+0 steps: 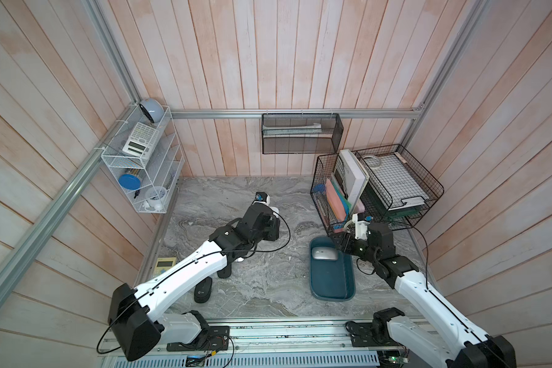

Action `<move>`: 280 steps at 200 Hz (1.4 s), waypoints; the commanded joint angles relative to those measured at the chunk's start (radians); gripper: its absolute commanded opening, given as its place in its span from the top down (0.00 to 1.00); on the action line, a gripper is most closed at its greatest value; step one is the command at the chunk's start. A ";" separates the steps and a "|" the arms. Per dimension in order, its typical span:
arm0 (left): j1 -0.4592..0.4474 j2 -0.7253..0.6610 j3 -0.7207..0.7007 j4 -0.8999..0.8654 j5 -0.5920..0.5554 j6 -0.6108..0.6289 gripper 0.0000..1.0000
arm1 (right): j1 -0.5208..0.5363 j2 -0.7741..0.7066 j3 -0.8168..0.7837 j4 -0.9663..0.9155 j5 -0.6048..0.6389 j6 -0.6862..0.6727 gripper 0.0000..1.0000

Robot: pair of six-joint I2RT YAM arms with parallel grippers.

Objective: Put the mouse in the storage box
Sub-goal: Pick up the mouse from the center of the board.

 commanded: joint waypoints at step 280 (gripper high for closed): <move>-0.203 -0.422 -0.337 0.059 0.156 0.807 0.49 | 0.536 0.153 0.336 0.102 -0.256 0.214 0.27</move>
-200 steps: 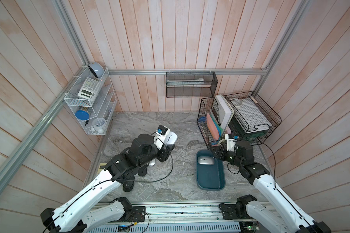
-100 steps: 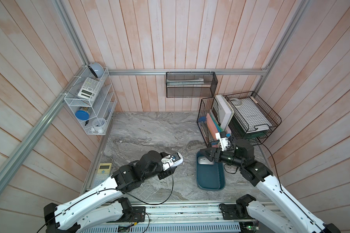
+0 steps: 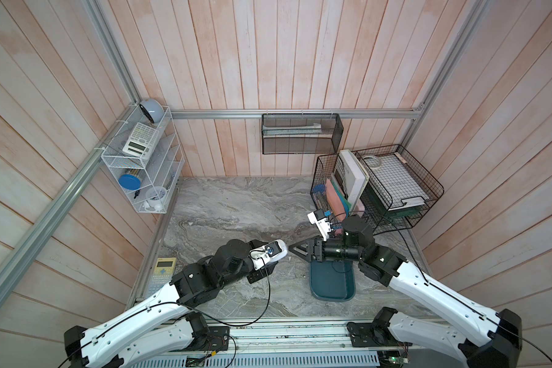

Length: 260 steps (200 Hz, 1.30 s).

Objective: Put the mouse in the storage box
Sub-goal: Pick up the mouse from the center of the board.

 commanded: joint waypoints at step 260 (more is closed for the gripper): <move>-0.006 -0.011 -0.029 0.046 -0.009 -0.034 0.00 | 0.159 0.222 0.111 0.176 0.029 0.087 0.81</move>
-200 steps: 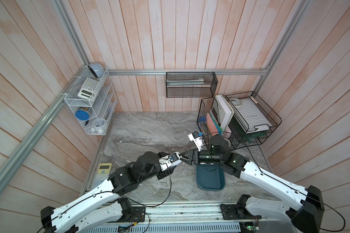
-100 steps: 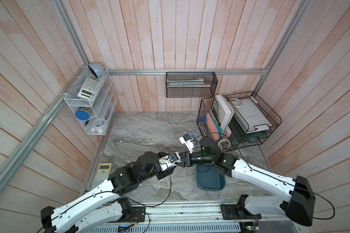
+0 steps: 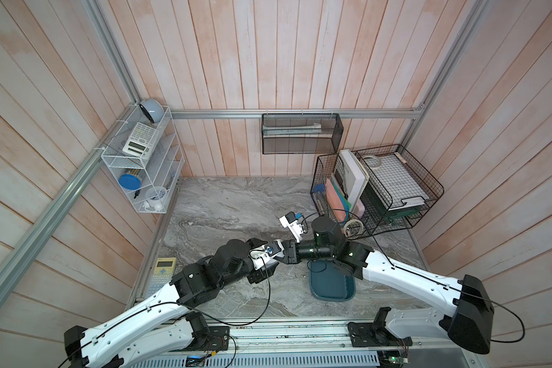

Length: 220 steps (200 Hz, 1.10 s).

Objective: Put the mouse in the storage box
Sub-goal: Pick up the mouse from the center of the board, then place the mouse in the storage box.

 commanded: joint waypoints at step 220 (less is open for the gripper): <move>-0.003 -0.045 -0.027 0.046 -0.141 -0.042 0.00 | -0.603 -0.396 -0.171 -0.446 0.004 -0.173 0.82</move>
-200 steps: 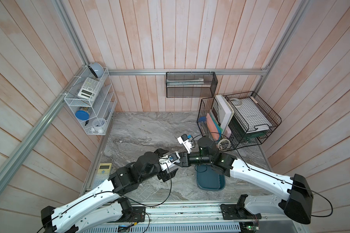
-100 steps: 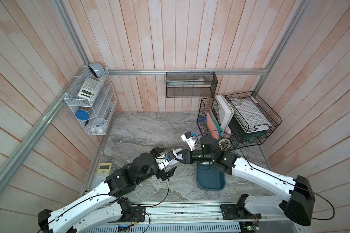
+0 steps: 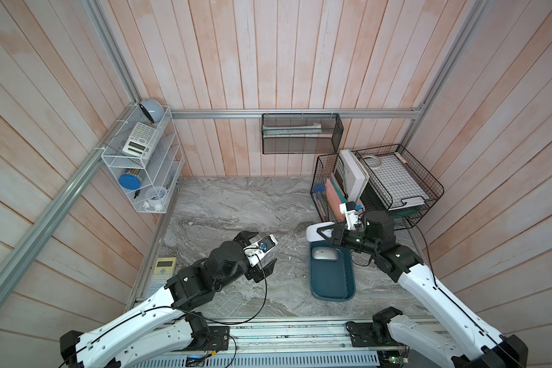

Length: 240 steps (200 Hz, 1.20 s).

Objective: Put the mouse in the storage box
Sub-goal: Place the mouse in the storage box.

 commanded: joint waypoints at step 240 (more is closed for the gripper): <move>-0.004 0.035 0.000 -0.013 -0.022 -0.022 0.00 | 0.018 0.183 -0.291 0.063 0.202 -0.004 0.78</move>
